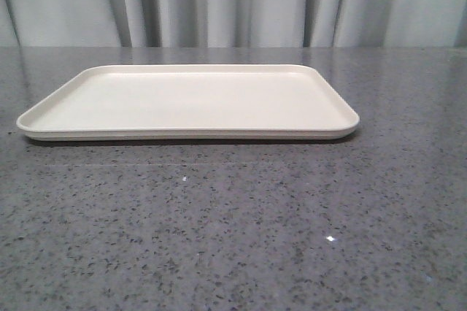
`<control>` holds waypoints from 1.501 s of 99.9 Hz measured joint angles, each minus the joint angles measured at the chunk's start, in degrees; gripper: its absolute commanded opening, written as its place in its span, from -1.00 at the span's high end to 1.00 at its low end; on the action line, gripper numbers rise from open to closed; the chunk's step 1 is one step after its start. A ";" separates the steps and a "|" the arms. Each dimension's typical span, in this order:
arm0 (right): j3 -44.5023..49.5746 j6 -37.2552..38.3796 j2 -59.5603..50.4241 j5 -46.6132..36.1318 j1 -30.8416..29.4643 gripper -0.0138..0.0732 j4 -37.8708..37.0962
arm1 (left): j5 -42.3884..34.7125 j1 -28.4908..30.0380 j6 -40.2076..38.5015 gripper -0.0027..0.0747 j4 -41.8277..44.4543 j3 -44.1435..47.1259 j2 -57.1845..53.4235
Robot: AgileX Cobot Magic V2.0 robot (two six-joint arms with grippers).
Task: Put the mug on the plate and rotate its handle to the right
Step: 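Lift the mug with the left gripper and lower it onto the tray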
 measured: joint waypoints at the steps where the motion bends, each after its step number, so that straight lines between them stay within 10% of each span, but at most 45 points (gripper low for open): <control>1: 0.00 0.00 0.00 0.00 0.00 -0.34 0.00 | 0.00 0.00 0.10 0.95 -0.23 -0.12 0.00; 63: 0.00 0.00 0.00 0.93 0.00 -0.34 0.00 | -0.86 -0.36 5.67 0.96 -16.33 -19.64 4.07; 150: 0.00 0.00 0.00 3.00 0.00 -0.34 0.00 | -1.05 -18.92 6.83 0.96 -22.67 -41.05 36.00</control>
